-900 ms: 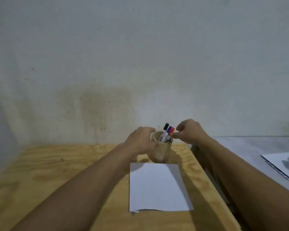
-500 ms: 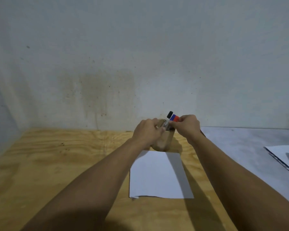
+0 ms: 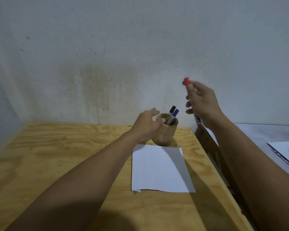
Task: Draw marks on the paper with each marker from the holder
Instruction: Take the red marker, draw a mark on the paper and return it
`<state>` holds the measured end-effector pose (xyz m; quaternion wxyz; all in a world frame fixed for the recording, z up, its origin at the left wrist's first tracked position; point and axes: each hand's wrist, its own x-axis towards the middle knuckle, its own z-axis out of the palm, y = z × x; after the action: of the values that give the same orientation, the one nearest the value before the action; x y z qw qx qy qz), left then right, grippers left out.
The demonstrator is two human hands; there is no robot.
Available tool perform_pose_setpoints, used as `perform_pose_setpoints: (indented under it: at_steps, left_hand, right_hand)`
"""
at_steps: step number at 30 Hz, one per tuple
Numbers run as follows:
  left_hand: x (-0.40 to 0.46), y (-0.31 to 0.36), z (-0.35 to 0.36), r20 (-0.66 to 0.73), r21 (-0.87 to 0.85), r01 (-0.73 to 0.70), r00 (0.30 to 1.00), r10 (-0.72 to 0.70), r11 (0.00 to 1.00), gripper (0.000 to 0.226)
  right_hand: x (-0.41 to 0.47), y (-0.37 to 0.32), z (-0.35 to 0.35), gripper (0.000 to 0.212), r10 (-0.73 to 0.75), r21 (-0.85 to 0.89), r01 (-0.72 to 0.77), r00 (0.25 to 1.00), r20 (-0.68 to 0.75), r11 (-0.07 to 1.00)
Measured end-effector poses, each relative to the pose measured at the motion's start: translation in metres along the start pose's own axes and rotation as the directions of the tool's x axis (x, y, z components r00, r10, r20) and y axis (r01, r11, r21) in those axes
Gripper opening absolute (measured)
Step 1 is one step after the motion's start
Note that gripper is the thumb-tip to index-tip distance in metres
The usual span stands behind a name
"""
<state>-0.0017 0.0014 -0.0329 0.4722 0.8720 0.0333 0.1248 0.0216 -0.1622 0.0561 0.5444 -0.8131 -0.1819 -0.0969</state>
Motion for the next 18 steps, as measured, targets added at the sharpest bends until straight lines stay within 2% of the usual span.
perform_pose_setpoints:
  at_steps: [2,4,6,8,14,18]
  left_hand:
    - [0.001,0.004,-0.01,-0.068,-0.088,0.002,0.998,-0.008,0.996,0.043]
    - [0.002,0.012,-0.022,-0.095,-0.249,0.006,0.995,-0.03,0.969,0.036]
    - [0.0,0.019,-0.032,-0.063,-0.393,0.017,0.997,-0.046,0.919,0.03]
    - [-0.003,0.02,-0.036,-0.02,-0.464,0.012,1.0,-0.024,0.886,0.028]
    - [-0.023,0.002,-0.038,0.084,-0.511,0.021,0.996,0.025,0.859,0.021]
    - [-0.033,-0.008,-0.038,0.062,-0.457,0.019,0.998,0.01,0.889,0.013]
  right_hand:
    - [-0.01,0.005,-0.002,0.035,0.055,-0.093,-0.042,0.988,0.148,0.995]
    - [-0.013,0.013,-0.002,0.029,0.133,-0.153,-0.095,0.958,0.256,0.984]
    - [-0.016,0.019,0.001,0.024,0.184,-0.127,-0.149,0.924,0.337,0.981]
    - [-0.019,0.024,0.003,0.021,0.176,-0.101,-0.149,0.913,0.369,0.984]
    - [-0.035,0.032,0.022,0.031,0.171,-0.089,-0.146,0.882,0.439,0.985]
    - [-0.046,0.032,0.032,0.036,0.173,-0.025,-0.188,0.835,0.522,0.982]
